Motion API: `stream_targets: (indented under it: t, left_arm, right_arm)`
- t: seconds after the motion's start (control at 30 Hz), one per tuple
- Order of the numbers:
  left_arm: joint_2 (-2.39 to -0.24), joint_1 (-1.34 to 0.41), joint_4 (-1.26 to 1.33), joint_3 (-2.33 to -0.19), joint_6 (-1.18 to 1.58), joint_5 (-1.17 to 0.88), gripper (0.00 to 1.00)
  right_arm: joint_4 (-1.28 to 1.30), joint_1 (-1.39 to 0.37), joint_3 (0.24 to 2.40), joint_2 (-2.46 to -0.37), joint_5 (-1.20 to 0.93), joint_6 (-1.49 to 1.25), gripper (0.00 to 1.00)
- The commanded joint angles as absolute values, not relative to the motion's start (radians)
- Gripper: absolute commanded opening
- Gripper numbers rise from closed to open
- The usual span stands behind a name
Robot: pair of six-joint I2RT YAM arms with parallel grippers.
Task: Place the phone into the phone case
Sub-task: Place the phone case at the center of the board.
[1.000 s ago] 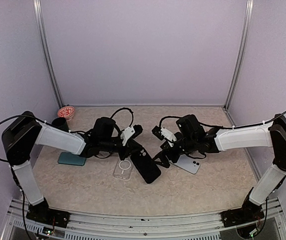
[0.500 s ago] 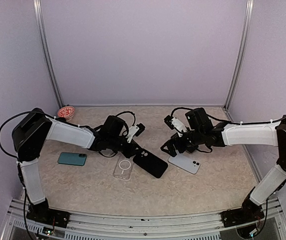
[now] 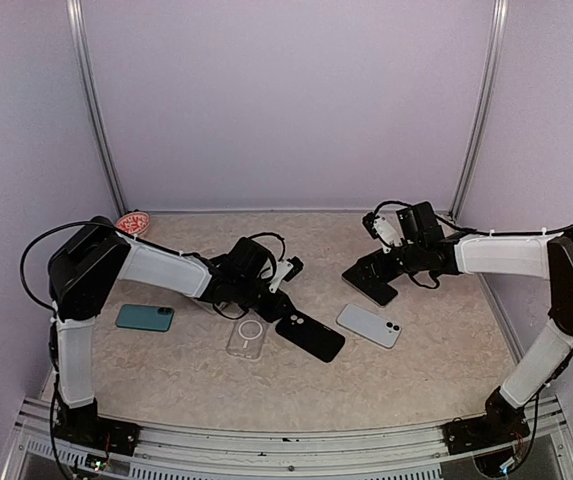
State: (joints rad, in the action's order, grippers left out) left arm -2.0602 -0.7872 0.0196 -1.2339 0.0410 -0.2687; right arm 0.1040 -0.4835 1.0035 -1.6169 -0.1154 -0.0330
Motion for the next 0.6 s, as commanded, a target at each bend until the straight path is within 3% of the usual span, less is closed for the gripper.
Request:
stream_targets:
  t: [0.0,0.27,0.3,0.33,0.37,0.57]
  left_arm:
    - [-2.082,-0.792,0.003,-1.267,0.021,-0.237,0.16]
    - [-2.073,-0.792,0.003,-1.278,0.015,-0.213,0.39]
    - [-2.058,-0.792,0.002,-1.277,0.015,-0.209,0.49]
    - [-2.046,-0.792,0.003,-1.276,0.014,-0.202,0.68]
    - [-2.036,-0.792,0.003,-1.275,0.013,-0.196,0.95]
    - [-1.941,-0.792,0.003,-1.255,0.017,-0.169,0.99]
  right_arm:
    - [0.103,-0.469,1.035,-1.667,-0.185,0.057,1.0]
    - [0.112,-0.402,1.078,-1.739,-0.231,0.134,0.99]
    - [0.11,-0.395,1.079,-1.747,-0.224,0.145,1.0]
    - [0.114,-0.388,1.081,-1.756,-0.212,0.158,0.99]
    - [0.119,-0.384,1.084,-1.766,-0.196,0.172,0.99]
    - [0.123,-0.359,1.088,-1.828,-0.19,0.22,0.99]
